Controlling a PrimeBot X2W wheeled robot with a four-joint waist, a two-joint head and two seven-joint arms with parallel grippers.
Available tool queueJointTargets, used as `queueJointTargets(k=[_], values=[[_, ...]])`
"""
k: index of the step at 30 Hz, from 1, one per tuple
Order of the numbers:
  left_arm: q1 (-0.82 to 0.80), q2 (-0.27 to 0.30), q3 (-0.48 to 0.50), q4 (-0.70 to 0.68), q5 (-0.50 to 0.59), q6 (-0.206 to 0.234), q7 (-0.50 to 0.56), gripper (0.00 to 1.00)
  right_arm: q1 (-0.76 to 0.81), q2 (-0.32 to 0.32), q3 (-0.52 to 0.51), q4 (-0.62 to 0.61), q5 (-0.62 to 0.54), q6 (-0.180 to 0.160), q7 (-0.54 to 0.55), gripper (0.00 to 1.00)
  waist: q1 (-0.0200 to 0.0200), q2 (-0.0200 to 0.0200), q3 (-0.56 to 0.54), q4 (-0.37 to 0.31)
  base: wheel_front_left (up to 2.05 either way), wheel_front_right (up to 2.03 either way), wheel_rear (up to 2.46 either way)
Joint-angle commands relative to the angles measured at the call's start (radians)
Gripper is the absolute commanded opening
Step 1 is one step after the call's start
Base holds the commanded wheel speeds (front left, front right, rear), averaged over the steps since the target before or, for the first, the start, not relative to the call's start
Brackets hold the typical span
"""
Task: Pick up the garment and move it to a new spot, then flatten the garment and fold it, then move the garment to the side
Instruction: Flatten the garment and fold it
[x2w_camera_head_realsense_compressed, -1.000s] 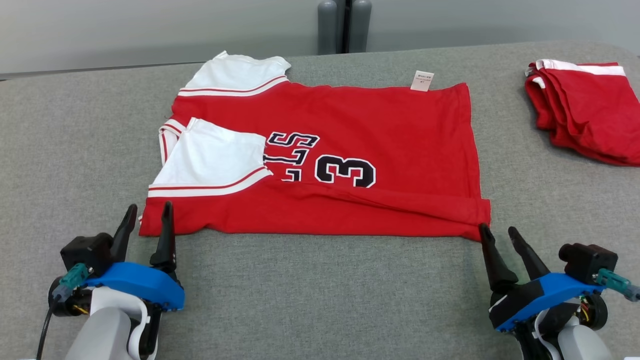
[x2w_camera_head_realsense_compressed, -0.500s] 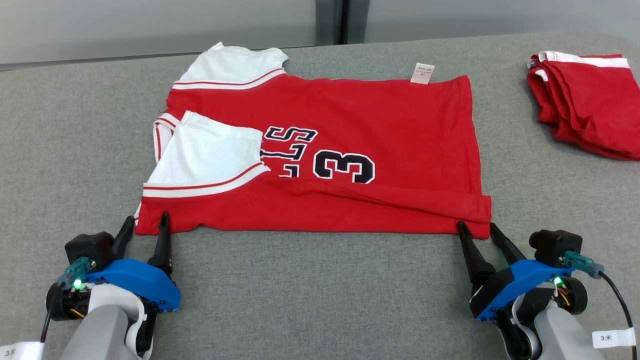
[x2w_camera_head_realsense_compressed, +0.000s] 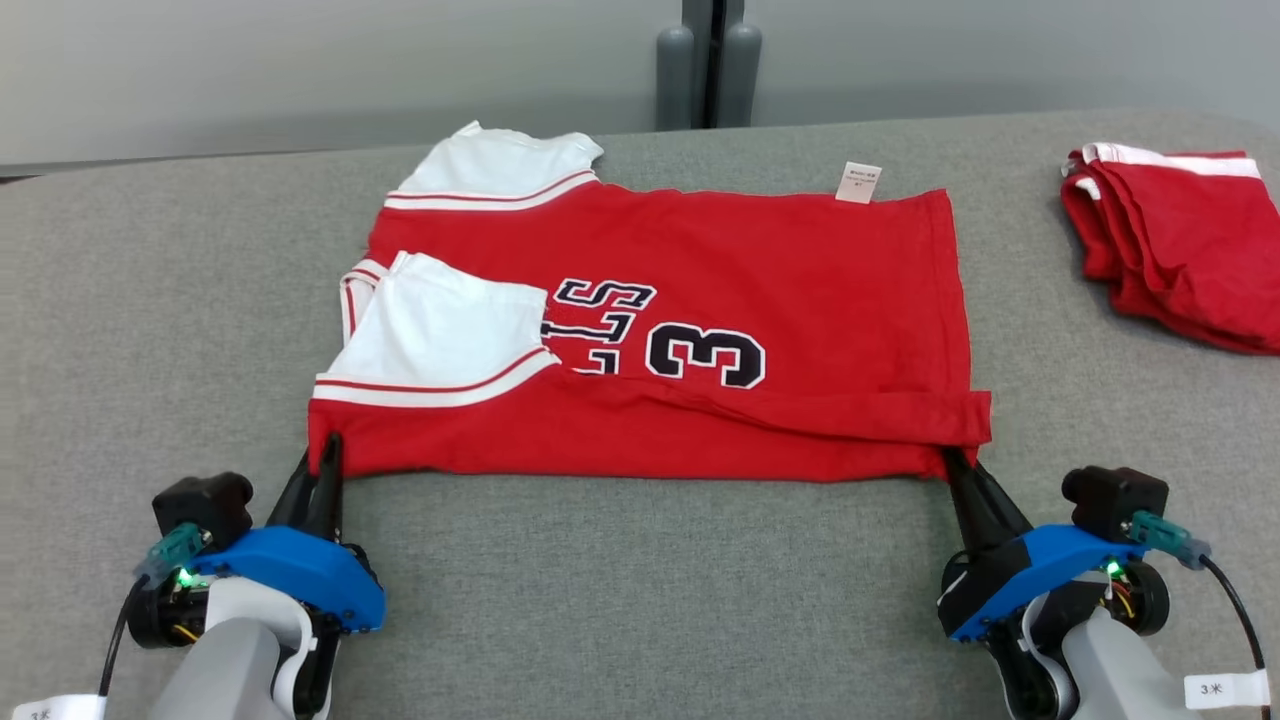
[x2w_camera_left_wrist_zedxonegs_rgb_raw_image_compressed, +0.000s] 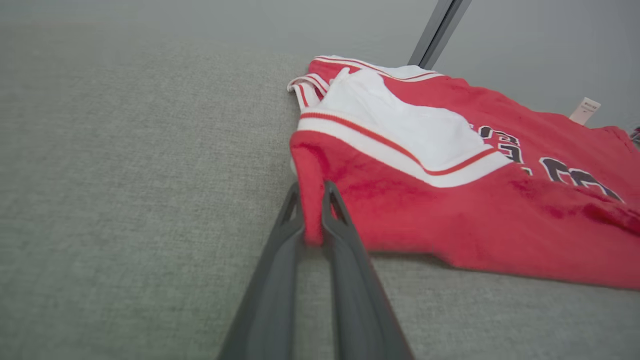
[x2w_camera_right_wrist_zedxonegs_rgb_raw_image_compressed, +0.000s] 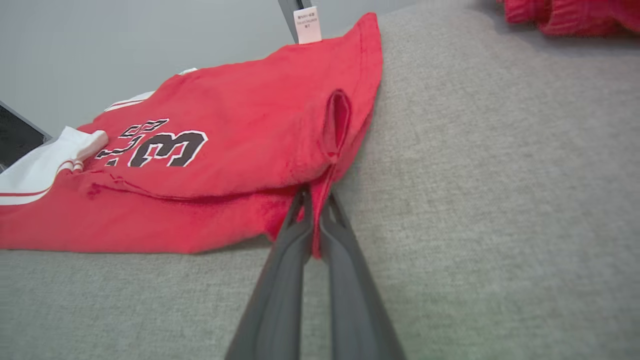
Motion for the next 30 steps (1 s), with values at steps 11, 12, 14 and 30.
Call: queueJointTargets(k=[11, 12, 14, 30], values=[[0.252, -0.013, 0.045, -0.228, 0.019, 0.031, -0.008, 0.00, 0.227, -0.038, -0.037, -0.182, 0.028, 0.001, 0.038, 0.00, 0.0000, 0.0000, -0.102, 0.054, 0.00, 0.00, 0.00], [0.277, -0.016, 0.051, -0.250, 0.021, 0.038, -0.008, 0.00, 0.251, -0.037, -0.044, -0.205, 0.025, 0.001, 0.050, 0.00, 0.0000, 0.0000, -0.106, 0.058, 0.00, 0.00, 0.00], [0.330, -0.016, 0.057, -0.293, 0.027, 0.054, -0.009, 0.00, 0.305, -0.034, -0.064, -0.256, 0.020, 0.001, 0.078, 0.00, 0.0000, 0.0000, -0.116, 0.067, 0.00, 0.00, 0.00], [0.463, -0.033, 0.032, -0.439, 0.034, 0.112, 0.013, 1.00, 0.461, 0.026, -0.173, -0.421, -0.051, 0.001, 0.225, 1.00, 0.0000, 0.0000, -0.121, 0.080, 0.00, 0.00, 0.00]])
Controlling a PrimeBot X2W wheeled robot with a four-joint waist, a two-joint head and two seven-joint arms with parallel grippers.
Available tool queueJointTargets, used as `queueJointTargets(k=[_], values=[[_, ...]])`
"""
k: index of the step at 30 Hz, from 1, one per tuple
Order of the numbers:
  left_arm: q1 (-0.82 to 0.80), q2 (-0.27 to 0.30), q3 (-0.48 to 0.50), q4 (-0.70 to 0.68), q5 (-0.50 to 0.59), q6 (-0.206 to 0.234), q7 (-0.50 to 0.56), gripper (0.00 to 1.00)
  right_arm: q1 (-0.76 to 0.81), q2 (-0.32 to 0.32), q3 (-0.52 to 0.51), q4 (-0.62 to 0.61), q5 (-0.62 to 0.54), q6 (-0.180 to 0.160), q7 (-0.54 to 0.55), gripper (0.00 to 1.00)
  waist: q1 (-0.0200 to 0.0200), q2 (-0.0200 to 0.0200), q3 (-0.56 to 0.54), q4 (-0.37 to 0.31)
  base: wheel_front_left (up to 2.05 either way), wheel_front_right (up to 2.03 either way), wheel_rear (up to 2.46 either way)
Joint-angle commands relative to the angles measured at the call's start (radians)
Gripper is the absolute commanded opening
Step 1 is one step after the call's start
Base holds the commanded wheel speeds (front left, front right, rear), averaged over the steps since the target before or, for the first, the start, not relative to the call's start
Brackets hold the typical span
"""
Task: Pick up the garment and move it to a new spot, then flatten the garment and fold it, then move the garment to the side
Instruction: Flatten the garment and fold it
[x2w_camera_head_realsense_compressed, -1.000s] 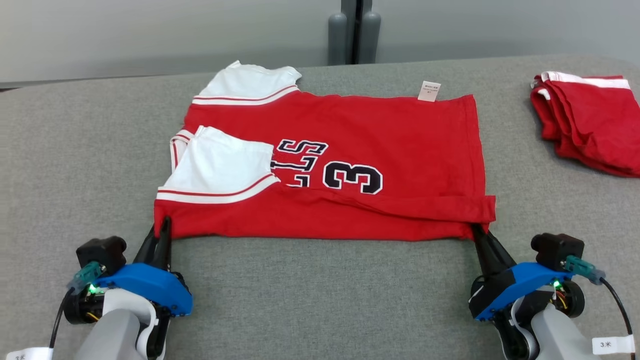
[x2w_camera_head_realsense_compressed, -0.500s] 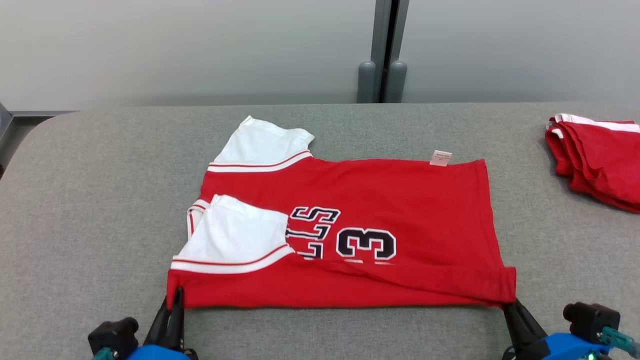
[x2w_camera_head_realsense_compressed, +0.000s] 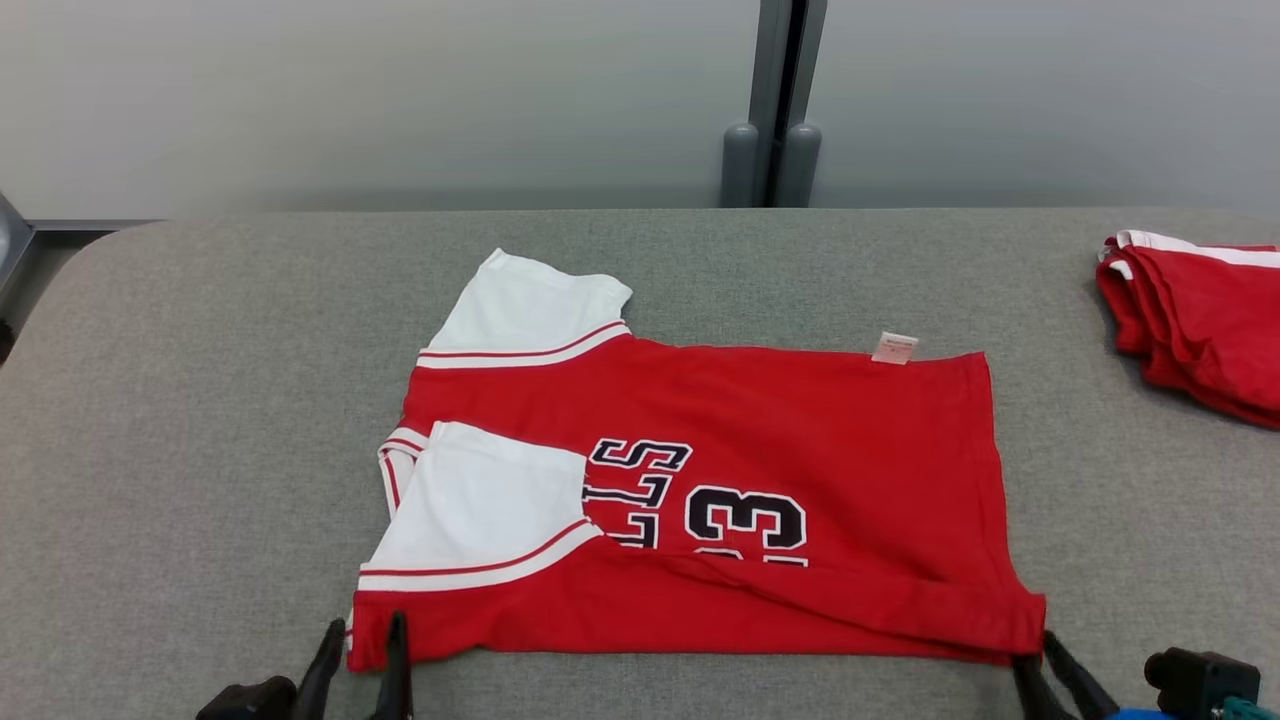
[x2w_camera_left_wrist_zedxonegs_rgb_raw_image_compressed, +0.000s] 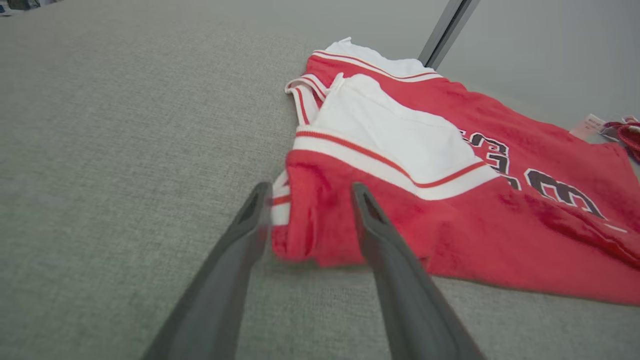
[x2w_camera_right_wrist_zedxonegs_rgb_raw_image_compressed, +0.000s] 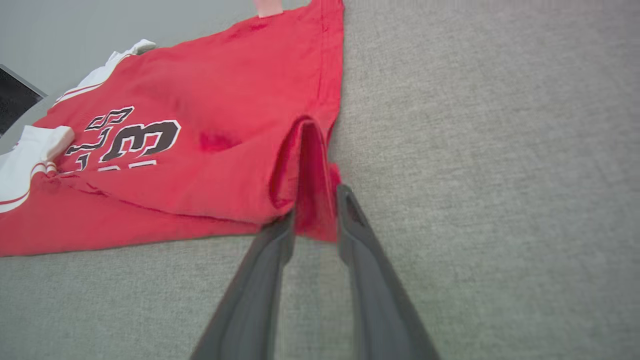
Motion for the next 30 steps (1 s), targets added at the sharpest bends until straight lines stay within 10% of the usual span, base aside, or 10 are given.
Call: queueJointTargets(k=[1, 30], values=[[-0.018, 0.002, 0.003, -0.007, 0.005, 0.006, -0.008, 1.00, -0.020, 0.002, -0.002, -0.002, -0.004, 0.001, -0.008, 1.00, 0.0001, 0.0000, 0.000, -0.001, 0.00, 0.00, 0.00], [0.003, -0.087, 0.262, -0.300, 0.309, -0.008, -0.025, 1.00, -0.139, 0.019, 0.022, -0.098, -0.160, 0.001, -0.326, 1.00, 0.0001, 0.0000, -0.080, -0.022, 0.00, 0.00, 0.00]])
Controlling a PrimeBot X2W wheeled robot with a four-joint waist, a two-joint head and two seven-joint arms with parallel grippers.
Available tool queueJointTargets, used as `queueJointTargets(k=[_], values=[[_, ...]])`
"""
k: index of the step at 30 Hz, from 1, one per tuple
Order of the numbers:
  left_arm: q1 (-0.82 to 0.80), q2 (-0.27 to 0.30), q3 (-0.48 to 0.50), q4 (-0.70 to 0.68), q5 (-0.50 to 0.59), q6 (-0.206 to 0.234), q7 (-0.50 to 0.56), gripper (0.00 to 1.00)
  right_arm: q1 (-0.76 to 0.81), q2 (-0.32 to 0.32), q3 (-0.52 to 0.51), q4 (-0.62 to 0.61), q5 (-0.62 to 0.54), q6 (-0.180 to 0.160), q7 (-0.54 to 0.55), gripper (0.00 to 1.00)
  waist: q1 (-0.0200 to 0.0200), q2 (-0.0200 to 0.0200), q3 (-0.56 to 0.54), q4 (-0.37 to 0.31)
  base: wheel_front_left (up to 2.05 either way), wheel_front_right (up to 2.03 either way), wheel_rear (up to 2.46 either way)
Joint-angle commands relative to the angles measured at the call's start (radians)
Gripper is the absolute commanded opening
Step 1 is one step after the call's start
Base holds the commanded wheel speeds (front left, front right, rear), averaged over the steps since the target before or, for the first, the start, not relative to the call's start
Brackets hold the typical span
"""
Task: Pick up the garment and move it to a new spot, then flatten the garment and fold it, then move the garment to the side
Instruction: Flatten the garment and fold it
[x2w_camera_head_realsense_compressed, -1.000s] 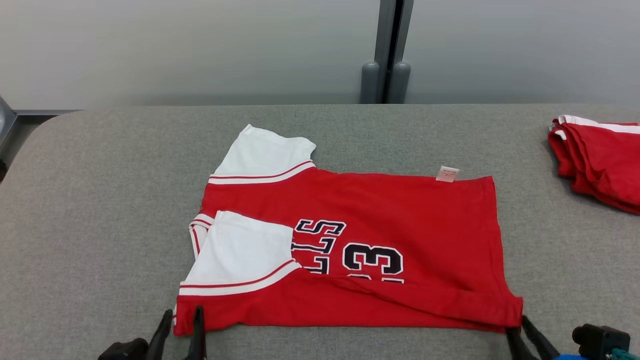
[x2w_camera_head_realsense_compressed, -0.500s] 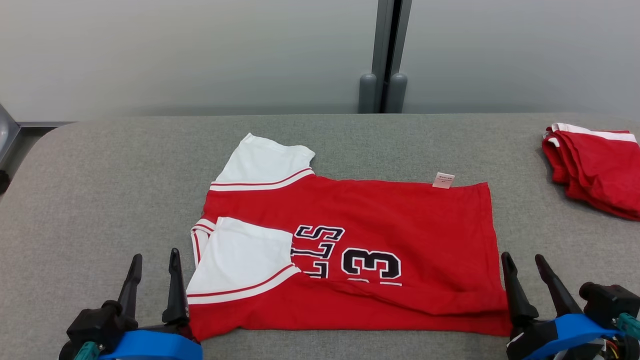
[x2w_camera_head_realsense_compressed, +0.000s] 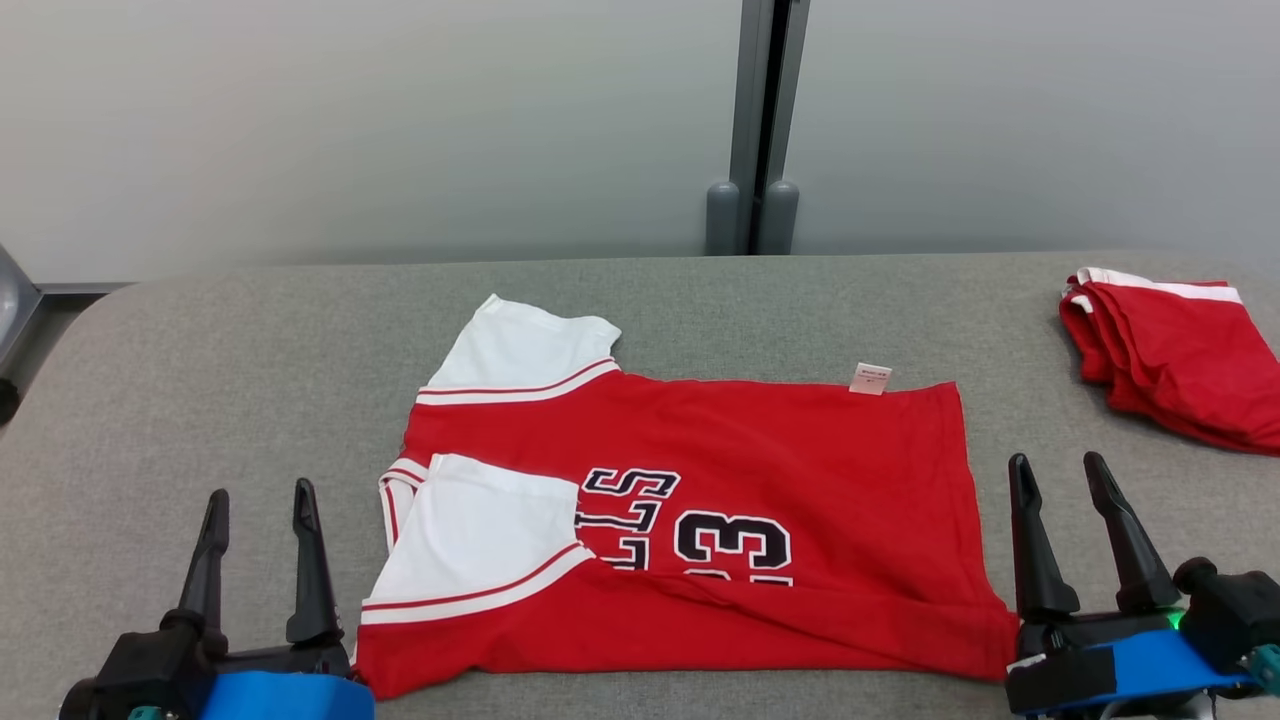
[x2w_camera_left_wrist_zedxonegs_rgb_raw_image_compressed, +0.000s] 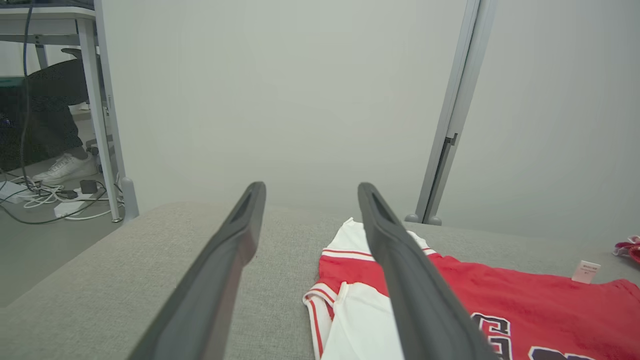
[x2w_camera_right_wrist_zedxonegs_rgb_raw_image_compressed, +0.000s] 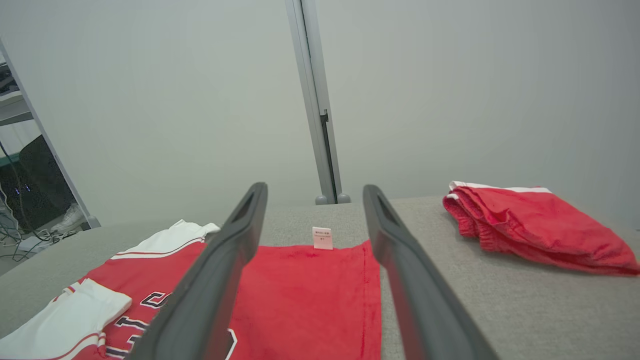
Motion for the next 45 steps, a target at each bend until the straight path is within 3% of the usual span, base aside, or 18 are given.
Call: queueJointTargets(k=[1, 8, 17, 27, 40, 45], values=[[0.014, 0.000, 0.004, -0.007, 0.008, -0.003, -0.005, 1.00, 0.018, 0.003, 0.000, -0.011, -0.003, 0.001, -0.007, 1.00, 0.0000, 0.0000, -0.004, -0.001, 0.00, 0.00, 0.00], [0.045, 0.009, 0.001, -0.003, 0.054, -0.003, -0.005, 1.00, 0.067, 0.007, 0.013, -0.053, -0.050, 0.001, -0.014, 1.00, 0.0000, 0.0000, -0.019, 0.004, 0.00, 0.00, 0.00], [0.053, 0.025, -0.021, 0.076, 0.070, -0.005, -0.001, 1.00, 0.113, 0.008, 0.029, -0.006, -0.050, 0.001, 0.021, 1.00, 0.0000, 0.0000, -0.025, 0.010, 0.00, 0.00, 0.00], [-0.002, 0.041, -0.033, 0.130, 0.057, -0.020, 0.001, 1.00, 0.055, 0.008, 0.031, 0.035, -0.067, 0.001, 0.041, 1.00, 0.0000, 0.0000, -0.015, -0.001, 0.00, 0.00, 0.00], [-0.428, 0.134, -0.099, 0.236, 0.036, -0.090, 0.085, 1.00, -0.299, -0.074, 0.054, 0.122, -0.099, 0.001, 0.156, 1.00, 0.0000, 0.0000, 0.137, -0.029, 0.00, 0.00, 0.00], [-0.696, 0.188, -0.157, 0.335, -0.007, -0.103, 0.151, 1.00, -0.517, -0.141, 0.077, 0.199, -0.083, 0.001, 0.245, 1.00, 0.0000, 0.0000, 0.262, -0.052, 0.00, 0.00, 0.00]])
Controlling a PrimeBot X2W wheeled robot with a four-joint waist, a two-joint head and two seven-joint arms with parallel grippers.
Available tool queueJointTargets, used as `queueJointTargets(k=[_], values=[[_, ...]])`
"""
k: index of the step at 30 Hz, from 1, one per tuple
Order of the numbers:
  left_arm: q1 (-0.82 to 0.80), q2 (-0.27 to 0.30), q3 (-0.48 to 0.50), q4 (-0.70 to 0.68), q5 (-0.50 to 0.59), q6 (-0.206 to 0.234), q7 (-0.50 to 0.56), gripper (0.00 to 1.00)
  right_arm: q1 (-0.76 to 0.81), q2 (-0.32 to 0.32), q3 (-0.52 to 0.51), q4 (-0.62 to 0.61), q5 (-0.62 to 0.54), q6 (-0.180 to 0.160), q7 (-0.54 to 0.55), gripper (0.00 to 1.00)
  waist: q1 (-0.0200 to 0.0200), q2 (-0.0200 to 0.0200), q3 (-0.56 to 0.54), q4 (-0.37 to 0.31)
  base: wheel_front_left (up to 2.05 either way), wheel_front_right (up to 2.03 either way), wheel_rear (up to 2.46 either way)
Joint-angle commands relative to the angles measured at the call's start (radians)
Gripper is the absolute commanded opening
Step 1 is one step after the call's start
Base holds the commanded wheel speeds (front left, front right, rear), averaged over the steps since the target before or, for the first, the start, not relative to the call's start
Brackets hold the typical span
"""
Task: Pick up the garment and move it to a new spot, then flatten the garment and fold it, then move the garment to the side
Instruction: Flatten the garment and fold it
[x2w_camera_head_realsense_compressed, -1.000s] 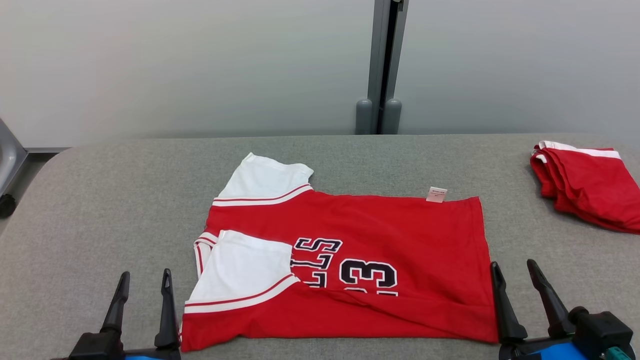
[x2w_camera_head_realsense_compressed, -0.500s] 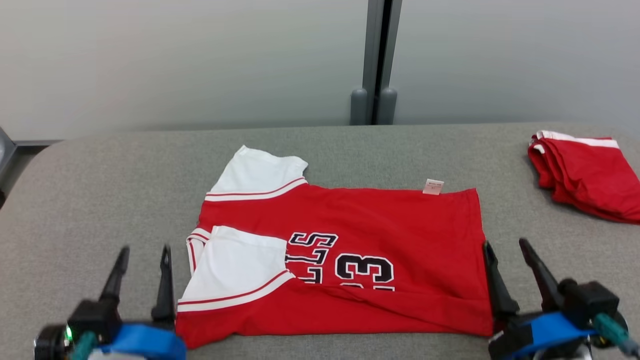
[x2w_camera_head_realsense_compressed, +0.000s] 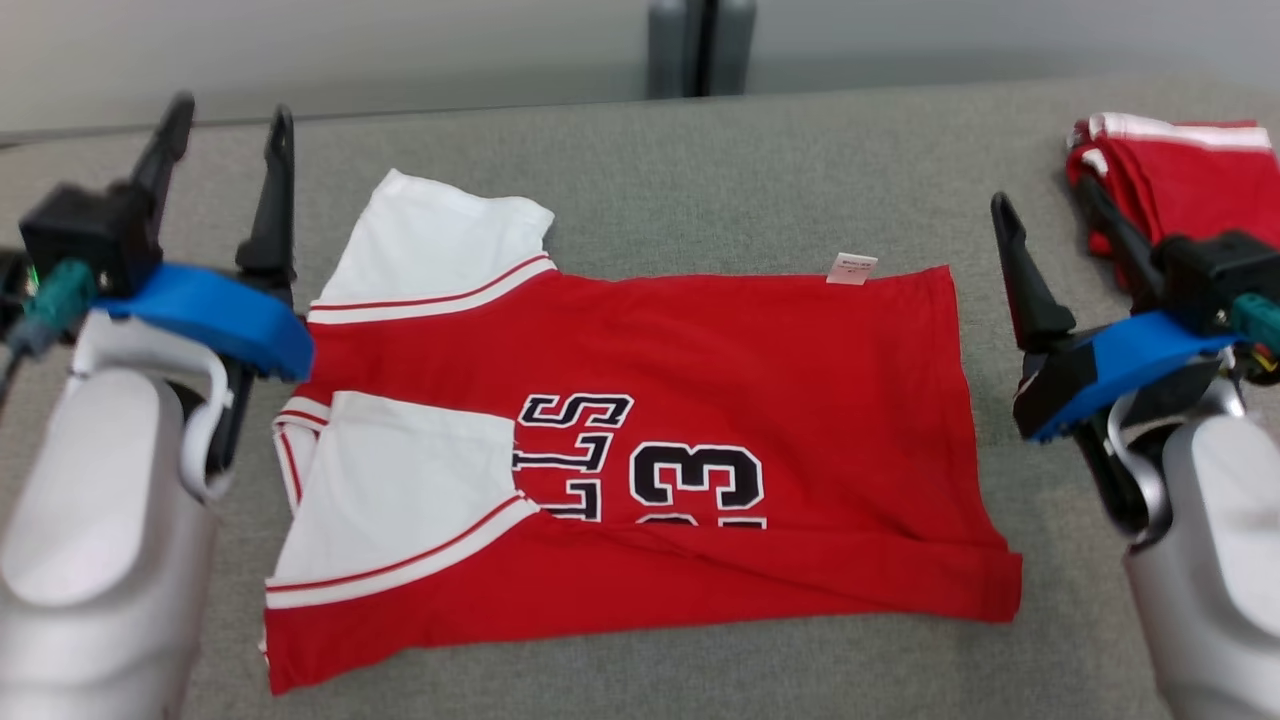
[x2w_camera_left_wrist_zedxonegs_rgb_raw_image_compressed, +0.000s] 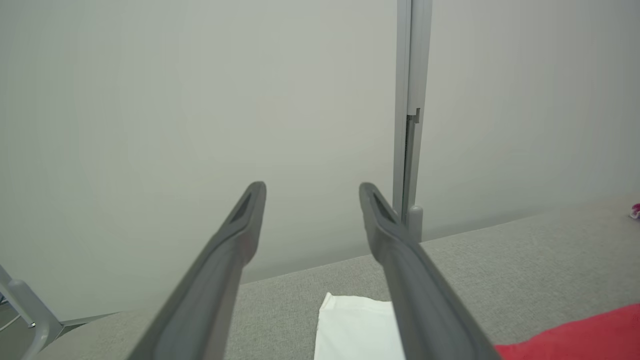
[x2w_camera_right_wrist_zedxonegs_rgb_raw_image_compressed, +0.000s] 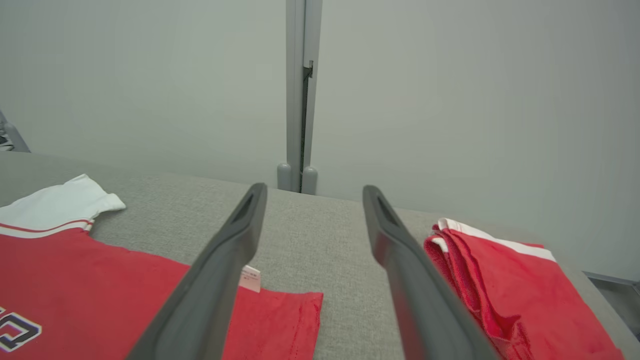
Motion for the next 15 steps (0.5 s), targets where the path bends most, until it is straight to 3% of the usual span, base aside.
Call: queueJointTargets(k=[1, 3, 9, 15], values=[[-0.064, 0.015, -0.022, 0.030, -0.014, -0.008, 0.015, 1.00, -0.050, -0.021, 0.008, 0.025, 0.005, 0.000, 0.023, 1.00, -0.0002, 0.0000, 0.044, 0.013, 0.00, 0.00, 0.00], [-0.099, 0.020, -0.041, 0.047, -0.026, -0.008, 0.024, 1.00, -0.077, -0.029, 0.016, 0.037, 0.011, 0.001, 0.038, 1.00, -0.0002, 0.0000, 0.063, 0.009, 0.00, 0.00, 0.00], [-0.310, 0.068, -0.229, 0.184, -0.149, -0.006, 0.097, 1.00, -0.201, -0.071, 0.076, 0.111, 0.056, 0.000, 0.127, 1.00, -0.0002, 0.0000, 0.179, -0.015, 0.00, 0.00, 0.00], [-0.412, 0.105, -0.360, 0.280, -0.236, -0.007, 0.149, 1.00, -0.253, -0.066, 0.132, 0.154, 0.104, 0.000, 0.147, 1.00, -0.0002, 0.0000, 0.238, -0.045, 0.00, 0.00, 0.00]])
